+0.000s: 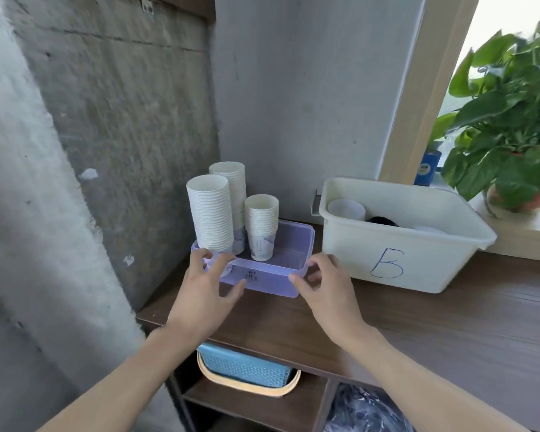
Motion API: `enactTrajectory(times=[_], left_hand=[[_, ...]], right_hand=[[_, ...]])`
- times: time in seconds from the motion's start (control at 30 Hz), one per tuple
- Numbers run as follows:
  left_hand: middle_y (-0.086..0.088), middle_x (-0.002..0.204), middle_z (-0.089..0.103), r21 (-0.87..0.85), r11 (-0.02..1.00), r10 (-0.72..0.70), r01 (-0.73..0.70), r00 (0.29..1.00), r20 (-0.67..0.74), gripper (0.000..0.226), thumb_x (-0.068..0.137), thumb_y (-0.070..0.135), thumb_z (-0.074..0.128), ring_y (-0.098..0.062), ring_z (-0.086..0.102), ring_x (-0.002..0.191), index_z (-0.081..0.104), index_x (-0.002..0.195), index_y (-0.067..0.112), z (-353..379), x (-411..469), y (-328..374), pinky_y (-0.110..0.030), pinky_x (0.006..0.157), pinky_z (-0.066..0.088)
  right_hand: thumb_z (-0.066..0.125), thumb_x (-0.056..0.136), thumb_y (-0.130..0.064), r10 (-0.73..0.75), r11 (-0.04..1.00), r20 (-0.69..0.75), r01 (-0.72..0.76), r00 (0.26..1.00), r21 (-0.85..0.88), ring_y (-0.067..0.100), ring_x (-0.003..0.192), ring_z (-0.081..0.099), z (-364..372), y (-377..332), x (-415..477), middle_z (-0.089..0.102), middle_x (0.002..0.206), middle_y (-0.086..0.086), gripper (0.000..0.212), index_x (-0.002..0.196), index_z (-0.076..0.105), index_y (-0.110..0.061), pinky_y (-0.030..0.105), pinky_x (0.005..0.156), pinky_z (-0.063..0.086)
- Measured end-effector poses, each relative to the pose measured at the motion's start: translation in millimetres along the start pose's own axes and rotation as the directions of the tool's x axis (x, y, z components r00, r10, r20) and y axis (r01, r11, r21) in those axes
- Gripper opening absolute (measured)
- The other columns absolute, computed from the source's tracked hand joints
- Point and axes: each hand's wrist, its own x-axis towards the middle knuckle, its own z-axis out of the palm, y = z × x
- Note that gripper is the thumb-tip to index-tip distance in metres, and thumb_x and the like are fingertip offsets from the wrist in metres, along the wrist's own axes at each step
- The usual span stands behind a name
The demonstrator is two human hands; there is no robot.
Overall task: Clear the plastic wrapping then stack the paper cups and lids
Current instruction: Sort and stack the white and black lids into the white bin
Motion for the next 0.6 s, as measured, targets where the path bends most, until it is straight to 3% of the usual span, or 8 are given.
enactTrajectory(times=[0.17, 0.43, 0.6], left_hand=[[-0.011, 0.140, 0.033, 0.044, 0.998, 0.034, -0.035, 0.999, 0.030, 0.055, 0.083, 0.037, 0.074, -0.034, 0.052, 0.122, 0.053, 0.134, 0.032, 12, 20, -10, -0.040, 0.092, 0.054], [-0.012, 0.142, 0.029, 0.045, 0.995, 0.085, -0.089, 0.993, 0.076, 0.058, 0.086, 0.037, 0.072, -0.033, 0.049, 0.122, 0.048, 0.139, 0.030, 26, 58, -21, -0.038, 0.096, 0.052], [-0.007, 0.145, 0.024, 0.059, 0.995, 0.074, -0.083, 0.988, 0.133, 0.062, 0.088, 0.040, 0.068, -0.027, 0.047, 0.122, 0.042, 0.143, 0.033, 33, 78, -26, -0.033, 0.097, 0.050]], right_hand=[[0.063, 0.089, -0.036, 0.009, 0.999, -0.034, -0.010, 0.999, -0.048, 0.012, 0.074, 0.060, 15, 3, 18, 0.058, 0.103, -0.003, 0.034, 0.118, 0.051, -0.023, 0.035, 0.074, 0.053], [0.057, 0.094, -0.035, 0.055, 0.984, -0.107, -0.072, 0.993, -0.163, 0.025, 0.078, 0.061, 36, 5, 49, 0.064, 0.084, 0.004, 0.040, 0.128, 0.048, -0.015, 0.033, 0.066, 0.047], [0.053, 0.096, -0.035, 0.139, 0.975, -0.127, -0.158, 0.982, -0.154, 0.027, 0.082, 0.064, 45, 2, 65, 0.067, 0.084, 0.008, 0.048, 0.137, 0.039, -0.014, 0.037, 0.069, 0.051]])
